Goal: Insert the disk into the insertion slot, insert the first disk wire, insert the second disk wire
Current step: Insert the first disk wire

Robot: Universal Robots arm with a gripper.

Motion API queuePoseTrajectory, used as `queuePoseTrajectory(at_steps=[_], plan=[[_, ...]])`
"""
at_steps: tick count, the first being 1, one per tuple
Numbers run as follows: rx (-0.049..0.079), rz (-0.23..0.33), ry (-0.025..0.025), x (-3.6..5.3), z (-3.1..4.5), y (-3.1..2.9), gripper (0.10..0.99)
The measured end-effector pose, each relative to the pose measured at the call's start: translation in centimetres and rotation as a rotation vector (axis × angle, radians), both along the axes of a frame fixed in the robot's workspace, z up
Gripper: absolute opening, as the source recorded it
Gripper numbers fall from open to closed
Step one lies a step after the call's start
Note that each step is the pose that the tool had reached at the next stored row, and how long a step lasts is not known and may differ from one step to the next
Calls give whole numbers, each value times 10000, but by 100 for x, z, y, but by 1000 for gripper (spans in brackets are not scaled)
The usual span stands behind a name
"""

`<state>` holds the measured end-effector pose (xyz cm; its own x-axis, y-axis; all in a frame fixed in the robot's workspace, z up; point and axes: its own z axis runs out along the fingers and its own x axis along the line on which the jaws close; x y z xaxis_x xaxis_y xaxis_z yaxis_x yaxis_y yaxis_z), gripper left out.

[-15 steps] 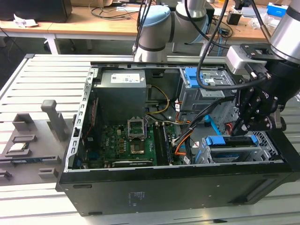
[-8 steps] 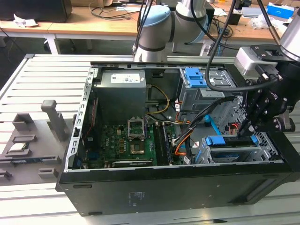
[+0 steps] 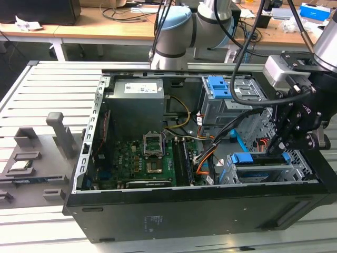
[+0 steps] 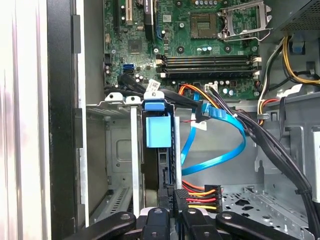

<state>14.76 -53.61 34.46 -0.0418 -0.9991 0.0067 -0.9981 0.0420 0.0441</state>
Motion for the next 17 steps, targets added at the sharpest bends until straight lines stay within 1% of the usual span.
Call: queuePoseTrajectory(at_steps=[3,9,17], plan=[[-1,1,0,6,-8,-1,165],[-2,1,-1,14,-58,-6,165],[-7,0,0,21,-77,-8,165]])
